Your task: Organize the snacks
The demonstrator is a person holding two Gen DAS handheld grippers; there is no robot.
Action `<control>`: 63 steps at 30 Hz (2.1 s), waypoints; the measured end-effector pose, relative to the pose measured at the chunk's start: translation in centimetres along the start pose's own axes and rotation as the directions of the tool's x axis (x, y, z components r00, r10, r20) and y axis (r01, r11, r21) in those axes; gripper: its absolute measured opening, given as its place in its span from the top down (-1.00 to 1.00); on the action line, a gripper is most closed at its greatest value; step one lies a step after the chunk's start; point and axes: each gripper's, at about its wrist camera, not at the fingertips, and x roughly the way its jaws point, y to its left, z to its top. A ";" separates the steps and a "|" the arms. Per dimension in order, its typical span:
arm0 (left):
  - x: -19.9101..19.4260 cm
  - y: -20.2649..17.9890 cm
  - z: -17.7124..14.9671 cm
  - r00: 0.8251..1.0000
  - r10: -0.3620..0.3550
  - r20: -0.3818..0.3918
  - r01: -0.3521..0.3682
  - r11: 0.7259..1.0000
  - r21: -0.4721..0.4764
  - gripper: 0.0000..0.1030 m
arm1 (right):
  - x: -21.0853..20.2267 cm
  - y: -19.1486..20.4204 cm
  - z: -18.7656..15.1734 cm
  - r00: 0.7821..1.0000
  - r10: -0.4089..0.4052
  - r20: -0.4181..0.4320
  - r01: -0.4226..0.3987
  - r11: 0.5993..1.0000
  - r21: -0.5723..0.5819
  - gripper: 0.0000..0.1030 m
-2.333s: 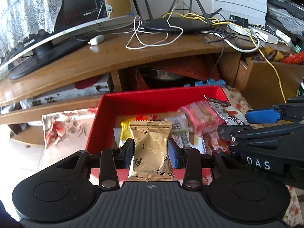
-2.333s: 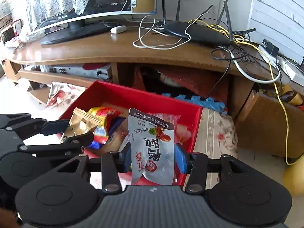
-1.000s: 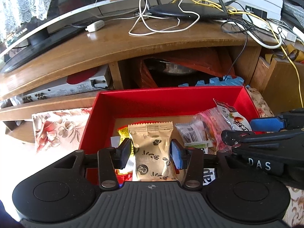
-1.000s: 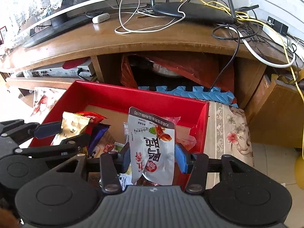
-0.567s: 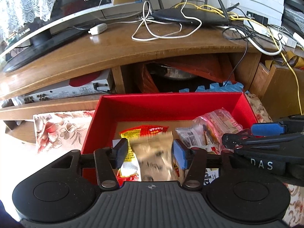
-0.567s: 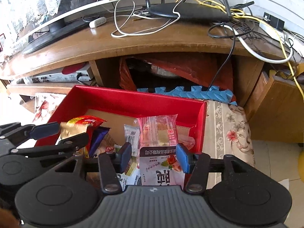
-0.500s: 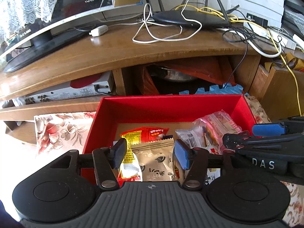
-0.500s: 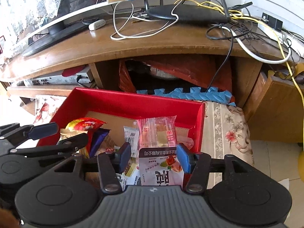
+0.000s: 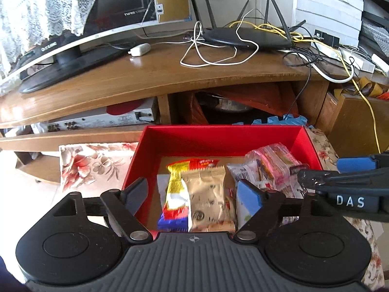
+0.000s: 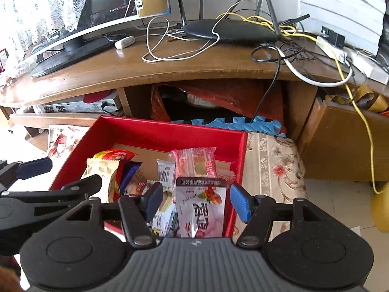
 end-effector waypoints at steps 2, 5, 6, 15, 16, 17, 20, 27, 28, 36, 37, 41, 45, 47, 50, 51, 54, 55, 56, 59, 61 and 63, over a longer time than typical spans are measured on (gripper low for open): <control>-0.5 0.0 -0.6 1.000 0.003 -0.003 -0.003 1.000 -0.002 -0.70 | -0.4 0.0 -0.7 1.000 0.005 -0.011 -0.005 1.000 0.007 -0.21; -1.3 0.0 -1.5 1.000 0.001 -0.011 -0.001 1.000 -0.015 -0.74 | -1.1 0.0 -1.8 1.000 0.008 -0.015 -0.008 1.000 0.008 -0.21; -1.5 0.1 -1.8 1.000 -0.002 -0.014 0.001 1.000 -0.020 -0.79 | -1.5 0.0 -2.2 1.000 0.009 -0.015 -0.009 1.000 0.011 -0.22; -3.6 0.3 -4.8 0.999 0.041 0.001 -0.041 0.999 -0.029 -1.00 | -3.4 -0.1 -5.2 1.000 0.006 -0.026 -0.005 1.000 0.028 -0.24; -3.8 0.4 -5.1 0.999 0.042 0.002 -0.042 0.999 -0.032 -1.00 | -3.6 0.1 -5.5 1.000 0.009 -0.025 -0.009 1.000 0.026 -0.24; -3.9 0.4 -5.5 0.999 0.043 0.002 -0.043 0.998 -0.035 -1.00 | -3.9 0.2 -5.7 1.000 0.012 -0.023 -0.011 1.000 0.023 -0.24; -4.3 0.4 -6.3 0.998 0.056 -0.007 -0.056 0.998 -0.039 -1.00 | -4.6 0.5 -6.6 1.000 0.020 -0.020 -0.020 1.000 0.018 -0.26; -5.4 0.5 -7.4 0.998 0.068 -0.007 -0.069 0.996 -0.051 -1.00 | -5.4 0.8 -8.1 0.999 0.018 -0.029 -0.018 1.000 0.011 -0.29; -5.5 0.5 -7.5 0.997 0.071 -0.005 -0.072 0.996 -0.051 -1.00 | -5.5 0.9 -8.2 0.999 0.017 -0.030 -0.017 1.000 0.011 -0.29; -5.9 -0.7 -8.4 0.992 0.127 -0.017 -0.126 0.992 0.022 -1.00 | -5.7 1.1 -9.2 0.999 0.016 -0.044 -0.015 1.000 0.004 -0.30; -6.0 -0.8 -8.5 0.993 0.121 -0.017 -0.121 0.992 0.022 -1.00 | -5.8 1.1 -9.4 0.999 0.015 -0.047 -0.015 1.000 0.003 -0.30; -6.2 -0.9 -9.0 0.995 0.102 -0.018 -0.101 0.995 0.023 -1.00 | -6.0 1.1 -9.8 0.999 0.010 -0.050 -0.009 1.000 0.004 -0.31; -6.5 -0.8 -9.0 0.996 0.086 -0.027 -0.086 0.996 0.000 -1.00 | -6.2 1.1 -10.1 0.999 0.006 -0.051 -0.006 1.000 0.005 -0.31; -6.6 -0.8 -9.1 0.996 0.080 -0.028 -0.080 0.997 -0.007 -1.00 | -6.3 1.1 -10.2 0.999 0.005 -0.051 -0.005 1.000 0.006 -0.31; -6.8 -0.7 -9.3 0.997 0.075 -0.024 -0.075 0.997 -0.013 -1.00 | -6.5 1.1 -10.3 0.999 0.007 -0.049 -0.006 1.000 0.007 -0.31; -6.8 -0.7 -9.3 0.997 0.074 -0.026 -0.074 0.997 -0.017 -1.00 | -6.5 1.1 -10.4 0.999 0.007 -0.049 -0.006 1.000 0.007 -0.31; -6.9 -0.5 -9.5 0.997 0.067 -0.030 -0.068 0.997 -0.027 -1.00 | -6.6 1.2 -10.5 0.999 0.009 -0.052 -0.009 1.000 0.005 -0.31; -6.9 -0.5 -9.6 0.997 0.064 -0.032 -0.065 0.997 -0.031 -1.00 | -6.6 1.2 -10.6 0.999 0.009 -0.053 -0.008 1.000 0.003 -0.31; -6.9 -0.4 -9.6 0.997 0.061 -0.035 -0.062 0.997 -0.035 -1.00 | -6.6 1.3 -10.6 0.998 0.008 -0.055 -0.008 1.000 0.002 -0.31; -6.9 -0.4 -10.0 0.997 0.056 -0.044 -0.058 0.997 -0.041 -1.00 | -6.5 1.3 -10.8 0.998 0.007 -0.063 -0.007 1.000 -0.001 -0.31; -6.9 -0.5 -10.2 0.997 0.058 -0.050 -0.060 0.998 -0.037 -0.99 | -6.4 1.4 -10.9 0.998 0.004 -0.068 -0.004 1.000 -0.005 -0.31; -7.0 -0.5 -10.4 0.997 0.061 -0.055 -0.063 0.997 -0.036 -0.99 | -6.4 1.4 -11.1 0.997 0.002 -0.074 -0.003 1.000 -0.009 -0.31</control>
